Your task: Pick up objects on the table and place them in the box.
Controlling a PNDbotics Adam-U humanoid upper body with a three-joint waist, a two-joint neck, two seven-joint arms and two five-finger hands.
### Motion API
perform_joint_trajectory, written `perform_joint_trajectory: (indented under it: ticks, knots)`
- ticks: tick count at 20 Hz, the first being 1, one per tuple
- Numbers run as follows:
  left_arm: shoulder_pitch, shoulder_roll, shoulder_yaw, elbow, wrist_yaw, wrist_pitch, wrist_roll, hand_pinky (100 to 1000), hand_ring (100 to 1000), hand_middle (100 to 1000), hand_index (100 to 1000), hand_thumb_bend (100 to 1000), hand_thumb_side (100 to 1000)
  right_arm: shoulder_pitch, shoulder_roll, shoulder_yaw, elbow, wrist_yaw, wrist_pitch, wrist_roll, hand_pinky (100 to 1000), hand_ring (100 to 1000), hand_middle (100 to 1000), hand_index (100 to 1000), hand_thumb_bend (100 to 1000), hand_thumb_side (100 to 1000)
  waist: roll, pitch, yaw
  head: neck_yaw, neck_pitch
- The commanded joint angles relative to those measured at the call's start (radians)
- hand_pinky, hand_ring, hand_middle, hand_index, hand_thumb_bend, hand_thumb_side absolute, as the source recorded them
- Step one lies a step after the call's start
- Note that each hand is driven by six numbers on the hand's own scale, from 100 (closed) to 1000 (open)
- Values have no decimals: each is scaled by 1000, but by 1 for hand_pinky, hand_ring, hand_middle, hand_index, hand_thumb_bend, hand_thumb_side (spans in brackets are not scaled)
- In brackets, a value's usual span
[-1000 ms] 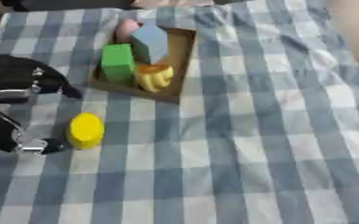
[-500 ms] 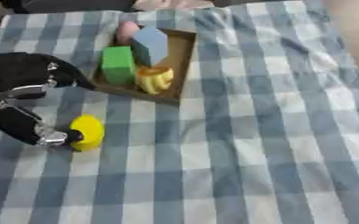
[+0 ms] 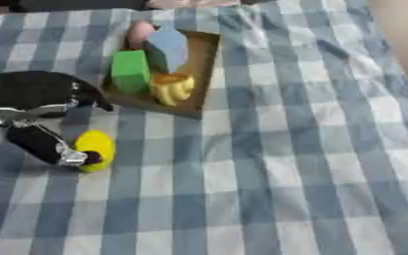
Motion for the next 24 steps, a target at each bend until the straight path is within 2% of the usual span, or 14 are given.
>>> perform_joint_trajectory:
  ticks: [1,4,9,14,21,24]
  knots:
    - [-17,15,3,10,-13,-12,-19,922,895,785,919,435,716,-6,-20,-17,-6,-1,-1,3,867,614,437,761,100,470,-4,-19,-1,3,-14]
    - [-19,14,3,14,-29,-21,-40,915,884,779,907,455,675,-6,-19,-17,-6,-3,0,4,867,614,437,761,100,470,-4,-20,-1,4,-15]
    - [-18,19,8,5,-67,-33,-47,913,871,757,868,520,672,-2,-18,-16,-5,-3,0,7,868,614,436,761,100,470,-5,-23,1,5,-18]
    - [-17,13,4,13,-89,-41,-48,889,830,711,825,509,657,-1,-13,-16,-5,-5,1,12,868,614,436,761,100,470,-6,-23,1,6,-21]
    - [-20,1,-7,40,-148,-62,-31,856,791,664,783,560,547,1,-9,-18,-7,-9,1,11,869,614,435,761,100,470,-10,-21,-2,7,-21]
    - [-23,-11,-14,63,-178,-71,-8,833,774,643,768,516,485,2,-7,-19,-8,-12,1,12,870,614,435,761,100,470,-11,-21,-2,9,-23]
